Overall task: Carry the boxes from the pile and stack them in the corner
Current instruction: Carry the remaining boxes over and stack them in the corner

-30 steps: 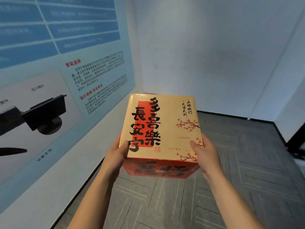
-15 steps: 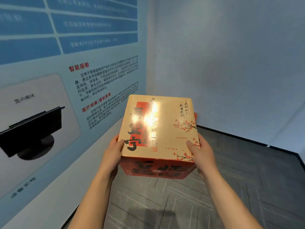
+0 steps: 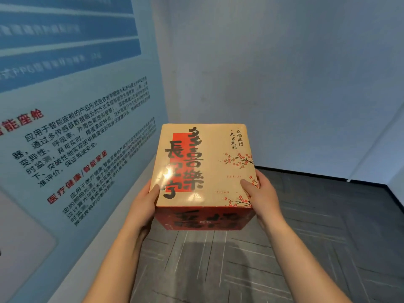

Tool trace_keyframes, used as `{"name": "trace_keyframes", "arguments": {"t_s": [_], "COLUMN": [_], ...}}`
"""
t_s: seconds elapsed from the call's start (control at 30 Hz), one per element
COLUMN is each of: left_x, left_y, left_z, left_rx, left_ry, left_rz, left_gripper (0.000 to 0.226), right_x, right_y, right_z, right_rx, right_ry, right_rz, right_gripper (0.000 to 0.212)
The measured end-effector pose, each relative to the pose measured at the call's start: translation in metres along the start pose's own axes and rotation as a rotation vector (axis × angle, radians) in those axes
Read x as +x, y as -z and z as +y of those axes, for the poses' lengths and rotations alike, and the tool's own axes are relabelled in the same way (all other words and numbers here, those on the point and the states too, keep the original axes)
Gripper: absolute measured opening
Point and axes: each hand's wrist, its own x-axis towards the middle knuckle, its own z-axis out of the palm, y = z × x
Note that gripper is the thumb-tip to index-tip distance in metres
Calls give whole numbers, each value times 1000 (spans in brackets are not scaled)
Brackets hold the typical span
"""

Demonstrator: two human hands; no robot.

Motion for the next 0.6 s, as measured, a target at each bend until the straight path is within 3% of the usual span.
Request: {"name": "trace_keyframes", "arguments": {"t_s": [0.3, 0.6], "left_x": [183, 354], "left_y": [-16, 26], "left_z": [53, 60], "left_rx": [-26, -228], "left_ry": [-4, 45], "left_rz": [147, 198], "left_gripper": [38, 35], "right_x": [197, 353], "right_y": [-67, -177], "right_z": [-21, -45], "right_rx": [-14, -198], "right_ry": [-32, -50], "right_rz": [-70, -216], "right_gripper": [63, 24]}}
